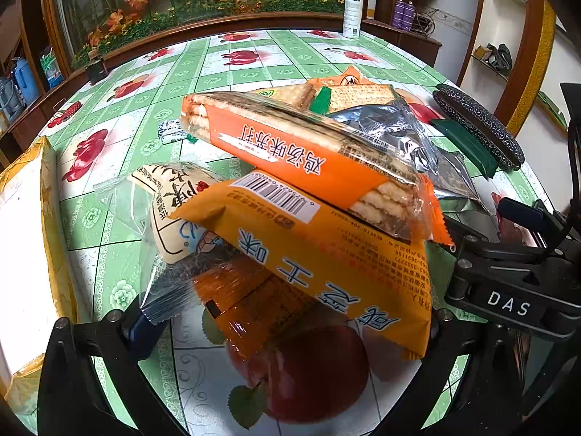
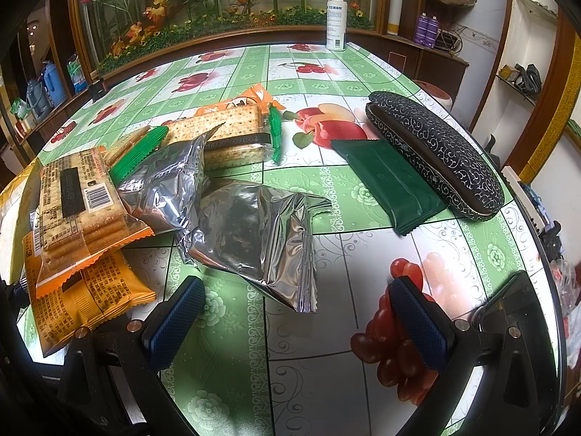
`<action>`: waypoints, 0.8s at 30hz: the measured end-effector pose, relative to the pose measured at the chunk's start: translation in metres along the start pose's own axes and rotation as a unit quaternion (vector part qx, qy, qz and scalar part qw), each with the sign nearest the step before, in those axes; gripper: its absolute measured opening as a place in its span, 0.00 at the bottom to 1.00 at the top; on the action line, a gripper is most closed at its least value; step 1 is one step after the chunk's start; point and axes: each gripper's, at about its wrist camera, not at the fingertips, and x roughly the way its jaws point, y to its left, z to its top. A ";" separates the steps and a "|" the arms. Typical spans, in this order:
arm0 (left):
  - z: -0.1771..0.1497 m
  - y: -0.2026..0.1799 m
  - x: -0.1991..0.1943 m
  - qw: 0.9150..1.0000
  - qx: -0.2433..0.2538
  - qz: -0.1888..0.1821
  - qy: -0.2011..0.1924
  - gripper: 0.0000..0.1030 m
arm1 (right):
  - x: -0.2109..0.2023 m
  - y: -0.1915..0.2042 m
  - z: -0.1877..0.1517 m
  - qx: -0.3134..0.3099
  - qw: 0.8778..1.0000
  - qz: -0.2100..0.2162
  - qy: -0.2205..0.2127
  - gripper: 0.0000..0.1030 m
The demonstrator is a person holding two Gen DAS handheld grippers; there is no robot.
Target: Organize snacks
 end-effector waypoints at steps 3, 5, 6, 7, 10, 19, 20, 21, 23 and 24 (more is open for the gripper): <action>-0.001 0.001 -0.002 1.000 0.009 -0.004 0.008 1.00 | 0.000 0.000 0.000 -0.009 1.000 0.007 0.001 1.00; -0.004 0.004 -0.007 1.000 0.013 -0.008 0.025 1.00 | 0.000 0.003 0.001 -0.033 0.999 0.023 0.007 1.00; -0.005 0.005 -0.010 0.999 0.015 -0.013 0.032 1.00 | 0.000 0.005 0.000 -0.052 0.998 0.036 0.013 1.00; -0.008 0.007 -0.015 0.999 0.016 -0.024 0.035 1.00 | -0.001 0.007 0.001 -0.072 0.996 0.049 0.020 1.00; -0.019 0.012 -0.040 0.998 0.027 -0.045 0.027 1.00 | -0.004 0.010 -0.002 -0.099 0.992 0.070 0.030 1.00; -0.045 0.051 -0.091 0.997 -0.021 -0.072 -0.027 1.00 | -0.045 0.004 -0.012 -0.139 0.976 0.164 0.034 0.89; -0.048 0.055 -0.093 0.996 -0.028 -0.074 -0.030 1.00 | -0.052 0.005 -0.009 -0.145 0.973 0.177 0.021 0.87; -0.049 0.060 -0.094 0.996 -0.037 -0.077 -0.032 1.00 | -0.060 0.007 -0.007 -0.150 0.970 0.191 0.007 0.87; -0.050 0.064 -0.095 0.994 -0.049 -0.086 -0.038 1.00 | -0.072 0.016 -0.004 -0.165 0.961 0.222 -0.012 0.87; -0.050 0.068 -0.096 0.994 -0.052 -0.090 -0.039 1.00 | -0.074 0.023 -0.001 -0.173 0.957 0.233 -0.014 0.87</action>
